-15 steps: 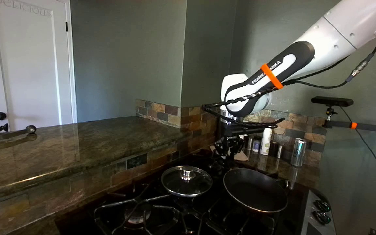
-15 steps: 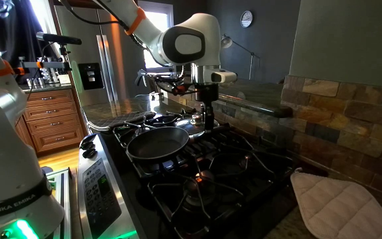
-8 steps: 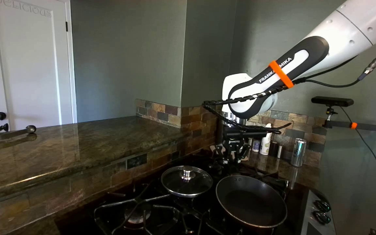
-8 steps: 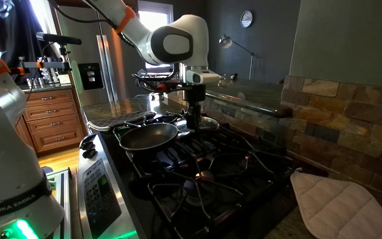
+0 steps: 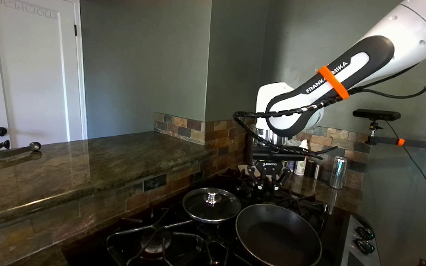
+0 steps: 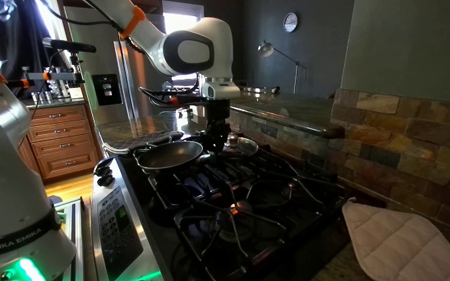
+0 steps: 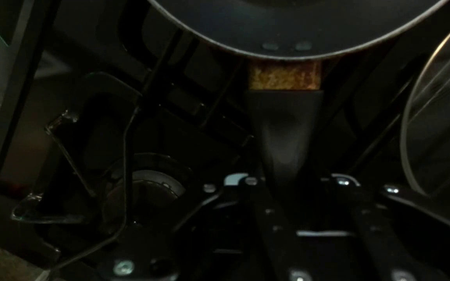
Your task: Remove the lid from the pan and move the pan to the left then put the lid back on the pan.
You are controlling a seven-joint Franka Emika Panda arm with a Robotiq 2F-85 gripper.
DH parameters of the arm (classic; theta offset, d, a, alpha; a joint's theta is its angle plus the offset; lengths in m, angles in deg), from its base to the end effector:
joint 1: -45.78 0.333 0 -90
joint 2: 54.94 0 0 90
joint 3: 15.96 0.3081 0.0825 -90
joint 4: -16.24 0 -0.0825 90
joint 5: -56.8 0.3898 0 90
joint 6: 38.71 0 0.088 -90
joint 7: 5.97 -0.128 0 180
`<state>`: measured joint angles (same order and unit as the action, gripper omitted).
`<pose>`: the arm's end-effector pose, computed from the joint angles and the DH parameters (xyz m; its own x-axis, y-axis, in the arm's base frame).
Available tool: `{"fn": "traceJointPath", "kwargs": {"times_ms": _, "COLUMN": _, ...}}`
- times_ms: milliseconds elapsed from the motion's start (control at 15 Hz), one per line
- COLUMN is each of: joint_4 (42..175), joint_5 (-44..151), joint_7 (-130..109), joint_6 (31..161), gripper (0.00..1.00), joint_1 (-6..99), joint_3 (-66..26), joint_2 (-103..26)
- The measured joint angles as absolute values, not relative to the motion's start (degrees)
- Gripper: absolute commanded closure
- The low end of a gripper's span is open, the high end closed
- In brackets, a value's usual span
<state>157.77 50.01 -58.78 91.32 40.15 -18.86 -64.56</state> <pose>0.4533 -0.0725 0.3208 0.5479 -0.8355 0.0418 -0.8355 -0.5441 0.0766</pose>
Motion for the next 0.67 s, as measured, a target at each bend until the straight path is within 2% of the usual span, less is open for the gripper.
{"fn": "traceJointPath", "kwargs": {"times_ms": 533, "joint_4": 158.0, "joint_5": 50.0, "joint_7": -59.2, "joint_6": 91.3, "gripper": 0.70, "joint_1": 40.1, "joint_3": -18.8, "joint_2": -64.9}}
{"fn": "traceJointPath", "kwargs": {"times_ms": 600, "joint_4": 158.0, "joint_5": 50.0, "joint_7": -59.2, "joint_6": 91.3, "gripper": 0.93, "joint_1": 40.1, "joint_3": -18.8, "joint_2": -64.9}}
{"fn": "traceJointPath", "kwargs": {"times_ms": 667, "joint_4": 158.0, "joint_5": 50.0, "joint_7": -59.2, "joint_6": 91.3, "gripper": 0.93, "joint_1": 40.1, "joint_3": -18.8, "joint_2": -64.9}}
